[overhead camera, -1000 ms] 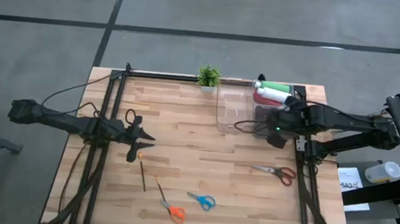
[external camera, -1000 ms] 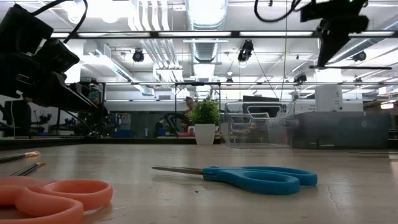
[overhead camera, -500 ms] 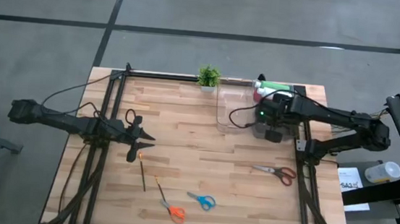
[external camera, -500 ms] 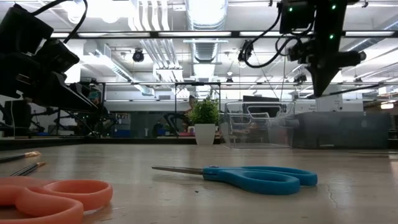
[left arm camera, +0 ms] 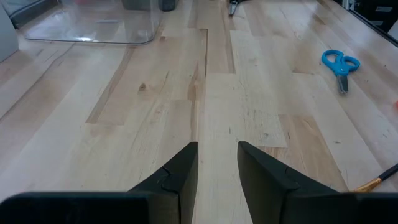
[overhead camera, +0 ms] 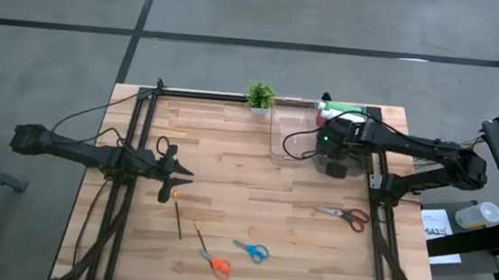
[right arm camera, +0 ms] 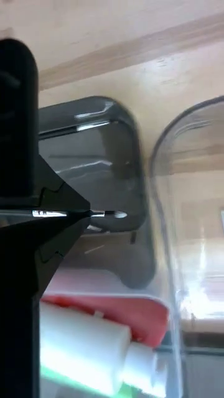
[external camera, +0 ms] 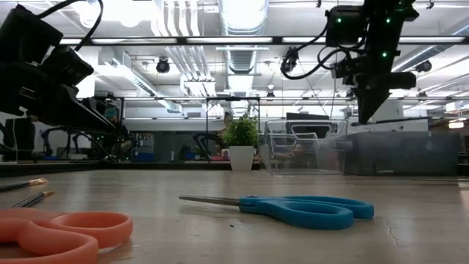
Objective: Pick & Place Paint Supplies
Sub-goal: Put the silver paintbrush into the black bin
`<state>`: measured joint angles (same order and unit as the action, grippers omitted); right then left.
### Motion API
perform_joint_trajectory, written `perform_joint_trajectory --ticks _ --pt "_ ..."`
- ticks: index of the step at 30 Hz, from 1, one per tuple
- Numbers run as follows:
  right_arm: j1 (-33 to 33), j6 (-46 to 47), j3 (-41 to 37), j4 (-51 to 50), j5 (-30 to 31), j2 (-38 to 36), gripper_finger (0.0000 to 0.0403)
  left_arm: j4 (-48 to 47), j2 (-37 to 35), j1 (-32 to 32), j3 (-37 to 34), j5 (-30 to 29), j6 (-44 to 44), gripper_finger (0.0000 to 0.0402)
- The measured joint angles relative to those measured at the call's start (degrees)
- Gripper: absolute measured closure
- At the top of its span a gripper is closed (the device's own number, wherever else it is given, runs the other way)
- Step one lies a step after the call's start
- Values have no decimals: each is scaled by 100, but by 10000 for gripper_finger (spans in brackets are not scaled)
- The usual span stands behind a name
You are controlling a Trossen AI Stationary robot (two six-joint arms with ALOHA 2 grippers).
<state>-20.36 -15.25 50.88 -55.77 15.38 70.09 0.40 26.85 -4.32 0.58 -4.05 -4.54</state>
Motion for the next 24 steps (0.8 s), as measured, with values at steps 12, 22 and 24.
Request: perform_joint_trajectory --ticks 12,22,24 --pt "-94 -126 -740 852 -261 11 390 -2 0 0 0 -2 0 280" --pt "-109 3 -795 991 -211 15 390 0 0 0 0 -1 0 280" --pt "-109 15 -819 1009 -210 15 390 -1 0 0 0 -1 -2 280"
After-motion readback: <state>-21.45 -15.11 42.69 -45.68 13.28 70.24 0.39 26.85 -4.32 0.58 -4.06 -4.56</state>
